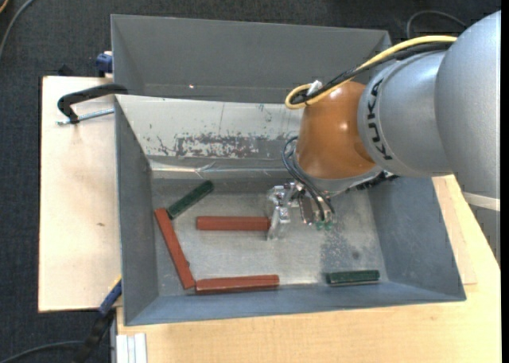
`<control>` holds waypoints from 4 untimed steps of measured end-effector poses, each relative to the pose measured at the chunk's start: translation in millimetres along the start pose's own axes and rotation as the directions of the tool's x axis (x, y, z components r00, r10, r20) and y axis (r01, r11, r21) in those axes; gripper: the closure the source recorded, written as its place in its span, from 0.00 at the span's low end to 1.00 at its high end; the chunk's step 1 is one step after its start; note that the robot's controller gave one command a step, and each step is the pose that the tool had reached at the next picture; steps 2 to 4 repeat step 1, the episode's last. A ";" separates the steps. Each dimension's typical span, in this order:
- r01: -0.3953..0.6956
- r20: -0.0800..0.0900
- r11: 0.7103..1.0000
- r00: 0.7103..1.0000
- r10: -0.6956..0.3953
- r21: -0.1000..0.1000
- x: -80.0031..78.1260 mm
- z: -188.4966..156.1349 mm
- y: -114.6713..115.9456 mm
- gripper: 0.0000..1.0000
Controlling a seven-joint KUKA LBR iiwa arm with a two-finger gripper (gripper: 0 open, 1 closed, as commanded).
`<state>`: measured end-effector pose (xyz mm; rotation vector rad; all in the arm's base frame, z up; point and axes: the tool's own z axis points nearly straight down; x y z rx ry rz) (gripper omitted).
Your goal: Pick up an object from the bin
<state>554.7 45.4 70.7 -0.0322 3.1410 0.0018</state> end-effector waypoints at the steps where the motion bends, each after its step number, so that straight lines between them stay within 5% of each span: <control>1: 0.477 0.011 0.879 0.879 -0.477 0.005 4.4 -175.9 -2.5 1.00; 4: 0.477 0.011 0.879 0.879 -0.477 0.005 4.4 -175.9 -2.5 1.00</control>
Offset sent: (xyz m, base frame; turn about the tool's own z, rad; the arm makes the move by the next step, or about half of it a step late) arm -0.0067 -0.0037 0.1719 -0.4970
